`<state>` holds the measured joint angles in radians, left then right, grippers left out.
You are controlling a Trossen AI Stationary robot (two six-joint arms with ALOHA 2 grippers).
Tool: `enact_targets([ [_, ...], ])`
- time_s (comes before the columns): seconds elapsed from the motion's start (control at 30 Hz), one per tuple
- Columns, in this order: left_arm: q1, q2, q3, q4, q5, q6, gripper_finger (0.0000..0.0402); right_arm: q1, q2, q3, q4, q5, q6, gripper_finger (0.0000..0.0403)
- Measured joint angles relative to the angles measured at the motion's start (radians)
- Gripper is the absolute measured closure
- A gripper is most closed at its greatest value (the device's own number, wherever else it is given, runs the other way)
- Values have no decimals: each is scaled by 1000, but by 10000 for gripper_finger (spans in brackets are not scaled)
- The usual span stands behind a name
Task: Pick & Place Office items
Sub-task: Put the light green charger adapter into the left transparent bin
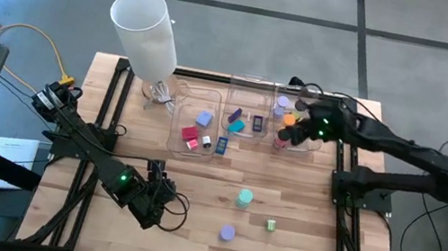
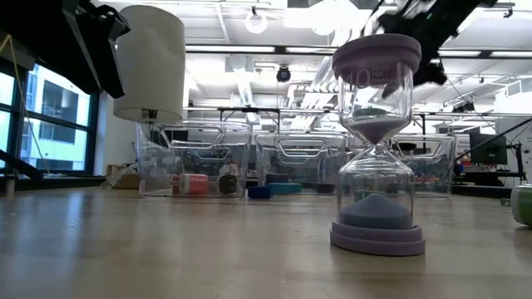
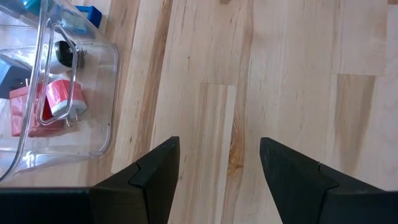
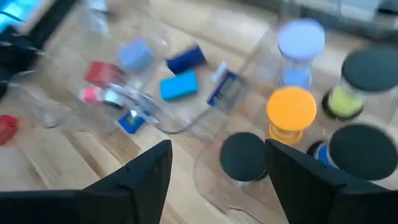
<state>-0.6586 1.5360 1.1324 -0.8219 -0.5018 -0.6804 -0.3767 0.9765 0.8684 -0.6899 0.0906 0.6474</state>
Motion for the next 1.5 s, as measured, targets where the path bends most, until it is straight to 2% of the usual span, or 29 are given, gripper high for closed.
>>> enact_targets([
  [0.13,0,0,0,0,0,0,188,140,-95,0,22,125,-73,158],
  [0.27,0,0,0,0,0,0,188,321,-135,0,55,214,-199,158],
  [0.43,0,0,0,8,0,0,188,555,-115,0,69,365,-154,158],
  [0.5,0,0,0,11,0,0,188,627,-89,0,70,392,-109,158],
  [0.77,0,0,0,11,0,-5,188,873,71,0,129,302,-11,158],
  [1.0,0,0,0,11,0,-8,188,1003,276,0,281,202,50,158],
  [1.1,0,0,0,11,0,-8,188,1021,360,1,298,156,116,158],
  [1.23,0,0,0,11,0,-8,188,1003,433,0,270,73,349,158],
  [1.37,0,0,0,11,0,-8,188,959,453,0,205,-52,528,158],
  [1.5,0,0,0,11,0,-8,188,911,453,0,155,-95,612,158],
])
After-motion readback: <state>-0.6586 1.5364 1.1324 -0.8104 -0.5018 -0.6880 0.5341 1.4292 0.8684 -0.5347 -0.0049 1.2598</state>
